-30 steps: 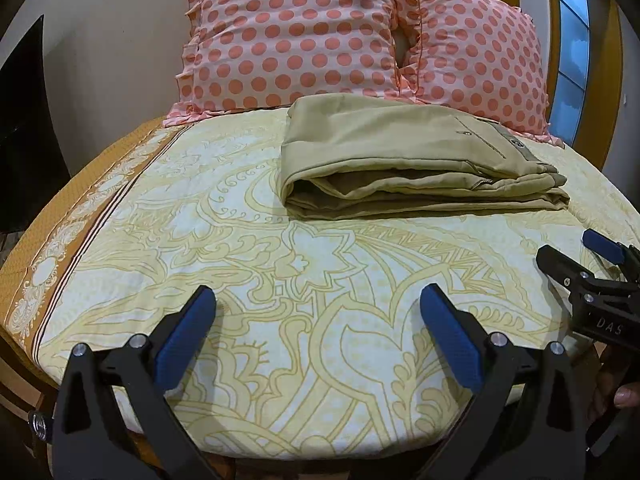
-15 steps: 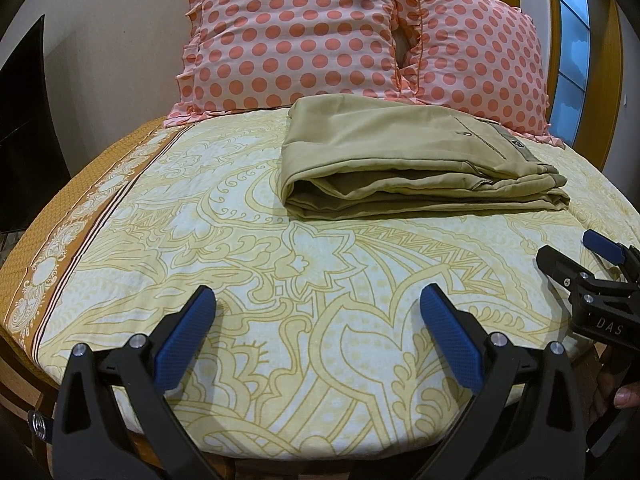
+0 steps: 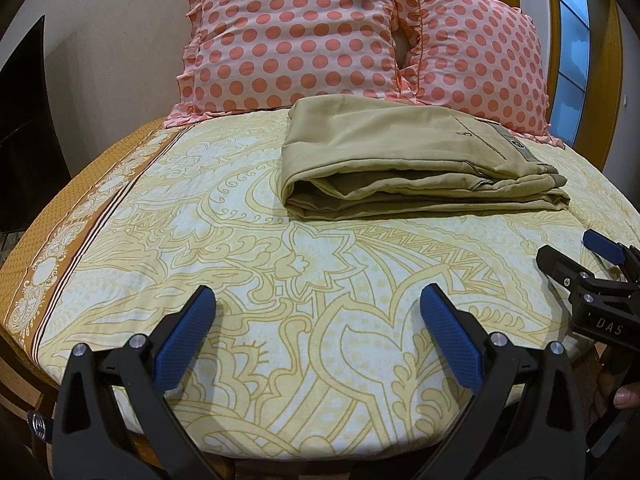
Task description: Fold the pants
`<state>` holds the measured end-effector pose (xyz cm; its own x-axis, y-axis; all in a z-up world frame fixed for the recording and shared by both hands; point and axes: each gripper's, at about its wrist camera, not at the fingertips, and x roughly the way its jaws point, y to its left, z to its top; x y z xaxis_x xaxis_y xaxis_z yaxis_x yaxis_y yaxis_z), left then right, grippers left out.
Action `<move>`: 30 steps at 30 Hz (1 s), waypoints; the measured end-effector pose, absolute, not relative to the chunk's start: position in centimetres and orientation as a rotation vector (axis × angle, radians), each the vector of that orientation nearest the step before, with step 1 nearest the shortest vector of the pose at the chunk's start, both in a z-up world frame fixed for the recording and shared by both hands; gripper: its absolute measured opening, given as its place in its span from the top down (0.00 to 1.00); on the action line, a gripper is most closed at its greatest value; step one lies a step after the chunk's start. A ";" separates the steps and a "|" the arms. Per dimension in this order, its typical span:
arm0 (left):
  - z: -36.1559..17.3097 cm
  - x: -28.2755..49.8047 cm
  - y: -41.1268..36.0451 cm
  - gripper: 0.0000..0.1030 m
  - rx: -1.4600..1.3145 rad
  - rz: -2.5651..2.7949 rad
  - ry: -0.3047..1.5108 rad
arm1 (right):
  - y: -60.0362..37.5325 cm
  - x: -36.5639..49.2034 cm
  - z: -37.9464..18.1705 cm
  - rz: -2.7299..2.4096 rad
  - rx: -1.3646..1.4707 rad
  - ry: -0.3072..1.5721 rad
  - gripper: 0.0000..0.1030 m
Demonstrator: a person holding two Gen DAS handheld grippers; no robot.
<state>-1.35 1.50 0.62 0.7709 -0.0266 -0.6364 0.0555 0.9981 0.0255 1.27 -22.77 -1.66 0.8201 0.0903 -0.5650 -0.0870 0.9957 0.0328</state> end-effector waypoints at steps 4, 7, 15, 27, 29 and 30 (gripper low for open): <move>0.6 -1.4 1.5 0.02 0.044 -0.044 0.690 | -22.8 1.3 -1.7 0.094 0.006 0.602 0.01; 0.6 -1.4 1.4 0.02 0.044 -0.044 0.689 | -22.8 1.3 -1.7 0.094 0.006 0.602 0.01; 0.7 -1.4 1.4 0.02 0.041 -0.042 0.685 | -22.8 1.3 -1.7 0.093 0.006 0.601 0.01; 0.8 -1.3 1.4 0.02 0.042 -0.042 0.682 | -22.7 1.3 -1.7 0.093 0.006 0.601 0.01; 0.7 -1.3 1.3 0.02 0.041 -0.040 0.682 | -22.7 1.3 -1.7 0.092 0.006 0.601 0.01; 0.7 -1.3 1.3 0.02 0.042 -0.041 0.682 | -22.7 1.3 -1.7 0.093 0.006 0.601 0.01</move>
